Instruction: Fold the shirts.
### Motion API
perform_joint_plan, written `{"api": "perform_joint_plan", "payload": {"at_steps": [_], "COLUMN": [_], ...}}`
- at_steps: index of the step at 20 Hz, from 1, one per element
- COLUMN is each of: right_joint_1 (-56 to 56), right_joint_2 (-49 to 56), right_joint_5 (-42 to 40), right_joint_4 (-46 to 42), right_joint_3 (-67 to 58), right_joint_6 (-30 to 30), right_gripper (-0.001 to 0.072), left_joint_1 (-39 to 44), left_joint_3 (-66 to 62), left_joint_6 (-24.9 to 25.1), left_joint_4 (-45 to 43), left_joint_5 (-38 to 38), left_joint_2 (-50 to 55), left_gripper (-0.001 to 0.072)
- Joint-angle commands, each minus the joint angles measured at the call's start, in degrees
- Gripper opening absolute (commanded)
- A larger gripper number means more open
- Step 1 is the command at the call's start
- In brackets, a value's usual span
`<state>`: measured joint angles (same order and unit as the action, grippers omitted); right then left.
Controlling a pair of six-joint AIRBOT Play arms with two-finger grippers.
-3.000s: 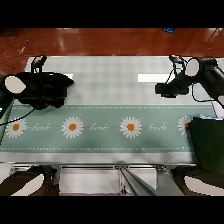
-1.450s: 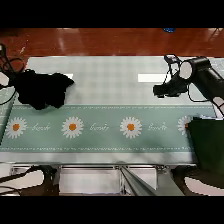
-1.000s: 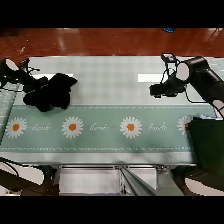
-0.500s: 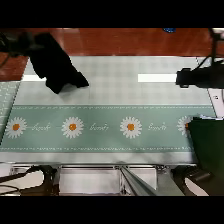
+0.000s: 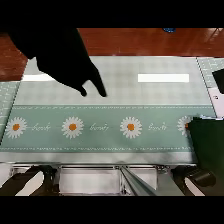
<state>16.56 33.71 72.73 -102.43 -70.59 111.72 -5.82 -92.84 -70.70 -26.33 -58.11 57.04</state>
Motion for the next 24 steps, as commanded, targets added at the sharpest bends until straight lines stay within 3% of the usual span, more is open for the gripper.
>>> {"api": "perform_joint_plan", "payload": {"at_steps": [1,6,8,13,16,17,18,19,22,24], "right_joint_1": [0.0,0.0,0.0,0.0,0.1,0.1,0.0,0.0,-1.1,-5.3], "right_joint_2": [-1.8,-1.7,-1.6,1.4,5.0,6.8,9.0,11.3,17.1,15.8], "right_joint_5": [1.7,1.9,3.1,3.2,-3.2,-5.9,-8.2,-9.7,-9.2,-5.0], "right_joint_4": [0.0,-0.2,-0.2,5.2,13.5,15.5,16.3,16.6,16.5,17.6], "right_joint_3": [0.0,0.0,0.7,10.2,19.3,22.4,25.0,26.5,24.4,16.7], "right_joint_6": [0.1,0.1,0.1,0.1,-0.6,-0.6,-0.5,-0.5,-2.8,-7.3], "right_gripper": [0.0407,0.0406,0.0407,0.0407,0.0407,0.0407,0.0407,0.0407,0.0407,0.0407], "left_joint_1": [6.9,25.9,29.1,26.8,24.6,23.8,22.6,21.1,10.0,-0.9], "left_joint_3": [1.1,22.2,32.1,52.6,61.0,62.4,62.7,62.1,54.4,47.1], "left_joint_6": [4.1,6.4,7.2,7.2,7.2,6.6,5.5,4.2,-2.7,-2.6], "left_joint_4": [7.4,6.8,6.9,3.6,-4.1,-6.3,-9.8,-13.6,-25.1,-29.1], "left_joint_5": [0.9,8.8,13.0,16.1,14.3,13.1,11.1,9.4,-2.1,-9.2], "left_joint_2": [-2.7,-5.2,-5.9,-5.4,-4.7,-4.2,-3.5,-3.1,-3.2,-3.7], "left_gripper": [0.0025,0.0025,0.0025,0.0026,0.0029,0.0105,0.0391,0.0504,0.0503,0.0503]}}
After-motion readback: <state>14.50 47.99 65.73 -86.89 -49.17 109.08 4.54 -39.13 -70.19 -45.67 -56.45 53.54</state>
